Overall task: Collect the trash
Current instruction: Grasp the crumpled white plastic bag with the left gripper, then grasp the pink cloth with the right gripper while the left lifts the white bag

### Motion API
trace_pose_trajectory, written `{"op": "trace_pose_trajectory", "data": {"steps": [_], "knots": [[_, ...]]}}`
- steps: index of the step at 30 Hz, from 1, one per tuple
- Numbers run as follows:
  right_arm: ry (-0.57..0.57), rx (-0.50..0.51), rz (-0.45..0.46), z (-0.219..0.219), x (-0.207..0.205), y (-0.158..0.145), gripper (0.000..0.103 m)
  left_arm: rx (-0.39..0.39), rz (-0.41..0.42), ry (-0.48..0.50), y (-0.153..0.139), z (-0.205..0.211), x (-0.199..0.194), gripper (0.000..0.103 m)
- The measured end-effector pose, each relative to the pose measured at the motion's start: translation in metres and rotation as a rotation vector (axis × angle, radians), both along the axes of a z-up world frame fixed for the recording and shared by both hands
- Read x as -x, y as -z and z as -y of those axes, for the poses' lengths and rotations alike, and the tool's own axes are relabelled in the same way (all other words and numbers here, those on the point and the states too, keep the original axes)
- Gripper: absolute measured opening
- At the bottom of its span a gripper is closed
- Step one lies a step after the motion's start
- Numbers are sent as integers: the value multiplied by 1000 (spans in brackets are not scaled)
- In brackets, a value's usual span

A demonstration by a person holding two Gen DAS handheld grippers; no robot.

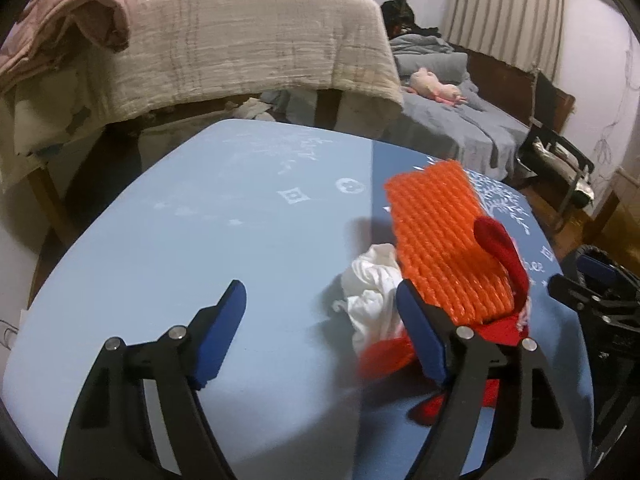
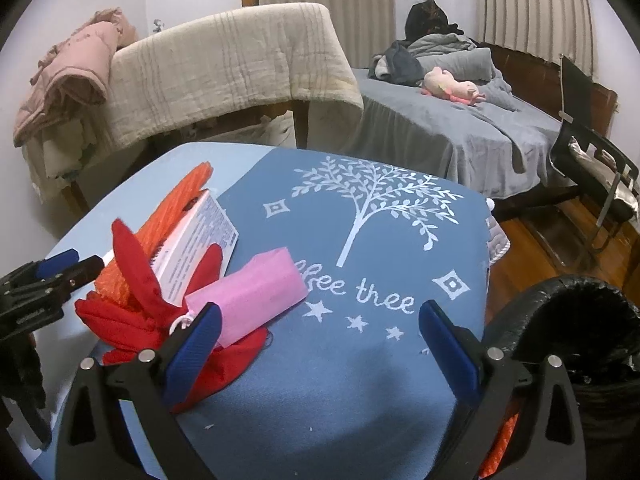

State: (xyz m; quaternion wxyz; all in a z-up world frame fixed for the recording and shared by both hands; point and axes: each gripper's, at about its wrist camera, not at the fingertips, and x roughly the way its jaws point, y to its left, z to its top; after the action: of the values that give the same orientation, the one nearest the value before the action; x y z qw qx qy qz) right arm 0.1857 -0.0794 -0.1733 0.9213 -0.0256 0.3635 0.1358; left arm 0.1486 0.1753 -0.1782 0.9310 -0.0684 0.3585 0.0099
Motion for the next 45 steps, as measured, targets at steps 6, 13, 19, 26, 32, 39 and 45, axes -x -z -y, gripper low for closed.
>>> {"op": "trace_pose_trajectory", "data": {"steps": [6,13,19,26,32,39,45], "knots": [[-7,2,-9,-1,1,3,97,54,-14,36,7,6,-4,74],[-10,3,-8,-2,1,3,97,75,-48,138,13,26,-18,56],[-20,2,-12,-2,1,4,96,93,-45,202,14,37,-23,28],[-23,-4,2,-4,-2,-1,95,82,32,133,-6,20,-9,25],[-1,-25,-4,-3,-11,-1,93,23,55,46,-13,0,-4,25],[-47,-27,-23,-25,-20,3,86,-14,49,11,-9,-8,-1,25],[-53,-28,-86,-32,-27,19,78,-21,46,14,-8,-9,1,25]]}}
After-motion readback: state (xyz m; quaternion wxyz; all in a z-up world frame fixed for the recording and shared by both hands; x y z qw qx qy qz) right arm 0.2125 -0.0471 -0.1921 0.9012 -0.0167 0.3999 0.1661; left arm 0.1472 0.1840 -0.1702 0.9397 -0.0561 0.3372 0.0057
